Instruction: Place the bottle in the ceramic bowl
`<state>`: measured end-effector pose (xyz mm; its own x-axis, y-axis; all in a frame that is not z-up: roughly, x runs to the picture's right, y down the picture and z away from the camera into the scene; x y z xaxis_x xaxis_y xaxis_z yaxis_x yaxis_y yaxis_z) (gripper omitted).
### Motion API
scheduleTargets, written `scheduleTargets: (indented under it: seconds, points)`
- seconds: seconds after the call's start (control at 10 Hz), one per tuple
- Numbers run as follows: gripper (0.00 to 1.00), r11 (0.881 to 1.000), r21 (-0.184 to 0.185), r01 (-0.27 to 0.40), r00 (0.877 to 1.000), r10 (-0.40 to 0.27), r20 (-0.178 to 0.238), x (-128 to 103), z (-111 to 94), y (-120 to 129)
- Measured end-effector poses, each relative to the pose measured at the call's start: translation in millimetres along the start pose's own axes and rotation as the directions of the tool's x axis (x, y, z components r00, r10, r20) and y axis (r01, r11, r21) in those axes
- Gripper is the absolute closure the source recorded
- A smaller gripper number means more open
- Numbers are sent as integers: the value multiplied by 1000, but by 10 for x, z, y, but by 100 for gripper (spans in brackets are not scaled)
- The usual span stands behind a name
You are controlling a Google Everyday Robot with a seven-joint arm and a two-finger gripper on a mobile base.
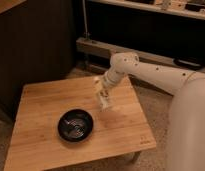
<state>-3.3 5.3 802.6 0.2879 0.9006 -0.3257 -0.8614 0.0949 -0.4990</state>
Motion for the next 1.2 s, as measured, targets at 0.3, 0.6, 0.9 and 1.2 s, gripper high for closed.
scheduleTargets:
  seconds: [0.3,0.6,0.9,1.2]
  points:
    - [100,995,-84,49,996,-43,75,-8,-30,425]
    - [100,982,-151,109,990,-94,108,-39,18,731]
    - [100,966,-199,164,984,-146,105,48,113,938]
    - [100,944,-236,230,973,-218,75,230,218,1212]
